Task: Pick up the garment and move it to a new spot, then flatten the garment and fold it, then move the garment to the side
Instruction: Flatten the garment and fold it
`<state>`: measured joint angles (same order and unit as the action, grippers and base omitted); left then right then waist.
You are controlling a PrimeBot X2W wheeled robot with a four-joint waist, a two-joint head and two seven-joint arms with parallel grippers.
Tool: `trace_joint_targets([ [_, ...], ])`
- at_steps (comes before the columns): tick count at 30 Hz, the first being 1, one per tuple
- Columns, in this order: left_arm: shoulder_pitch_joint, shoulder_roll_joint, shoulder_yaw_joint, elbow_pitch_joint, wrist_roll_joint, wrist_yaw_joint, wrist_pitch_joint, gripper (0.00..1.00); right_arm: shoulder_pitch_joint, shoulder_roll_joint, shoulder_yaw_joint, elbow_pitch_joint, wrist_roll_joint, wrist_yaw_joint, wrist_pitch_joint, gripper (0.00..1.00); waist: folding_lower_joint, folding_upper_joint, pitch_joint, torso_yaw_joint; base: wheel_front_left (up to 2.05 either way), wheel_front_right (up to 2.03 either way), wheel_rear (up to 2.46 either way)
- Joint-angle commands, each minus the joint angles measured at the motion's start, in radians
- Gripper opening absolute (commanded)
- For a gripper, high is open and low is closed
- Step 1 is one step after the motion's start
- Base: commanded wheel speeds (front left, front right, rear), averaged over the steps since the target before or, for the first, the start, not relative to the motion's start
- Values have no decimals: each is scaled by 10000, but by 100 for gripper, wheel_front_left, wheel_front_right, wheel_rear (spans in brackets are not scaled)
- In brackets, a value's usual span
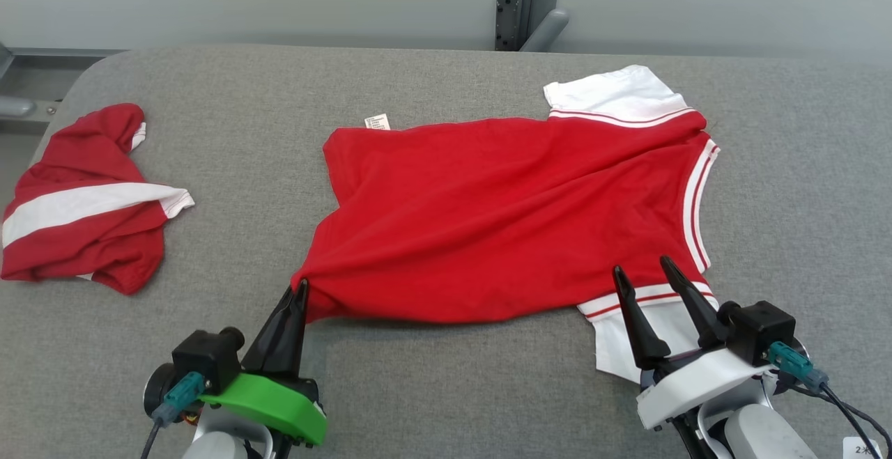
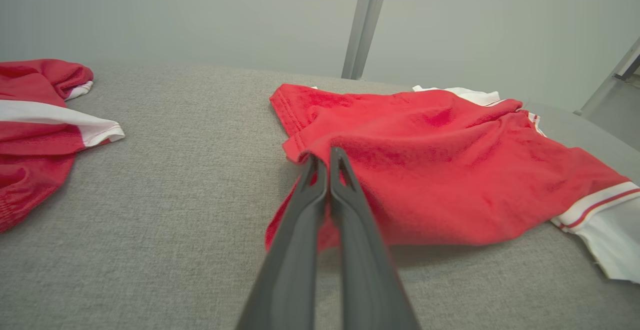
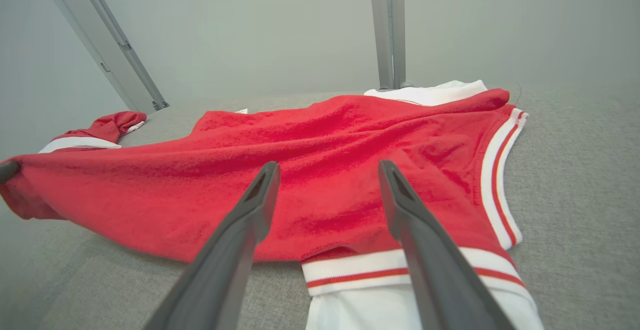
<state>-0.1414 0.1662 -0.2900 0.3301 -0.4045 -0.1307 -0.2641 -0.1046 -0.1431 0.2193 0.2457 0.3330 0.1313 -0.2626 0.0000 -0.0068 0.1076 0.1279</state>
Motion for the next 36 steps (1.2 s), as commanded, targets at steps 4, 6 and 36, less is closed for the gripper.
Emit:
trace_joint_targets([
  [4, -747, 37, -154, 667, -97, 6, -4, 0, -156, -148, 105, -27, 16, -11, -30, 100, 0, 68, 276, -254, 0, 0, 0],
  [6, -1155, 58, -113, 1250, -68, 5, -4, 0, -291, -198, 174, -52, -12, -11, -30, 100, 0, 68, 479, -431, 0, 0, 0],
  [36, 544, -915, 2844, 1572, 1797, 671, -2, 100, 541, 190, -603, 205, -418, -11, -30, 100, 0, 68, -564, -1461, 0, 0, 0],
])
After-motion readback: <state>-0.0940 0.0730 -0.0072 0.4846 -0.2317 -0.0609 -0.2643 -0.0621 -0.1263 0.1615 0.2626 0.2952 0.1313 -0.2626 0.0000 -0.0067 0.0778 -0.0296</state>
